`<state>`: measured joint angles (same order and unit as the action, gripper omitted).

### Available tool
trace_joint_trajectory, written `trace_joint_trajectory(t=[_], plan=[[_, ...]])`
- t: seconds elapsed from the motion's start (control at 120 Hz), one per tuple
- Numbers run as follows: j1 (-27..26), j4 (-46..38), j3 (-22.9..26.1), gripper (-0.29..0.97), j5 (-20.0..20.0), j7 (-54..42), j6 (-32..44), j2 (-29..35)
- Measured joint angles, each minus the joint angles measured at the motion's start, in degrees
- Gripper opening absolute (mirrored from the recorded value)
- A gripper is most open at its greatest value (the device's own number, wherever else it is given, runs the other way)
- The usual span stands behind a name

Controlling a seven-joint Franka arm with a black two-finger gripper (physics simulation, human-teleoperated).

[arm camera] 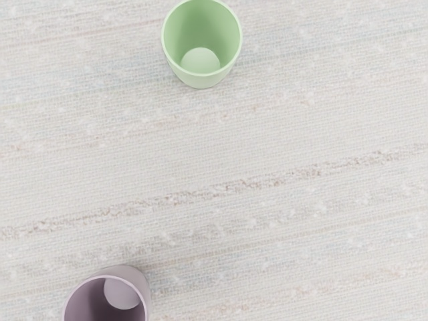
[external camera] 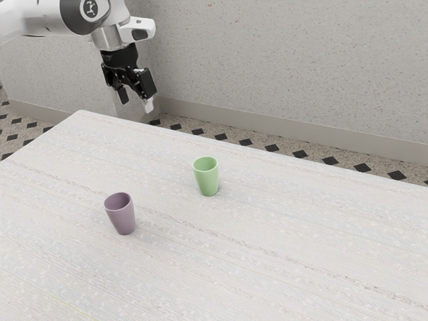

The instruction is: Place the left cup onto the right cup

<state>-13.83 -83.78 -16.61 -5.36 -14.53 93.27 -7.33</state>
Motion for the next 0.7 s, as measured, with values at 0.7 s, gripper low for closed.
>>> trace_joint_trajectory(t=[0.7], plan=[[-0.2,-4.9,-0.2,0.68,-0.2,0.2,0.1,2.2]])
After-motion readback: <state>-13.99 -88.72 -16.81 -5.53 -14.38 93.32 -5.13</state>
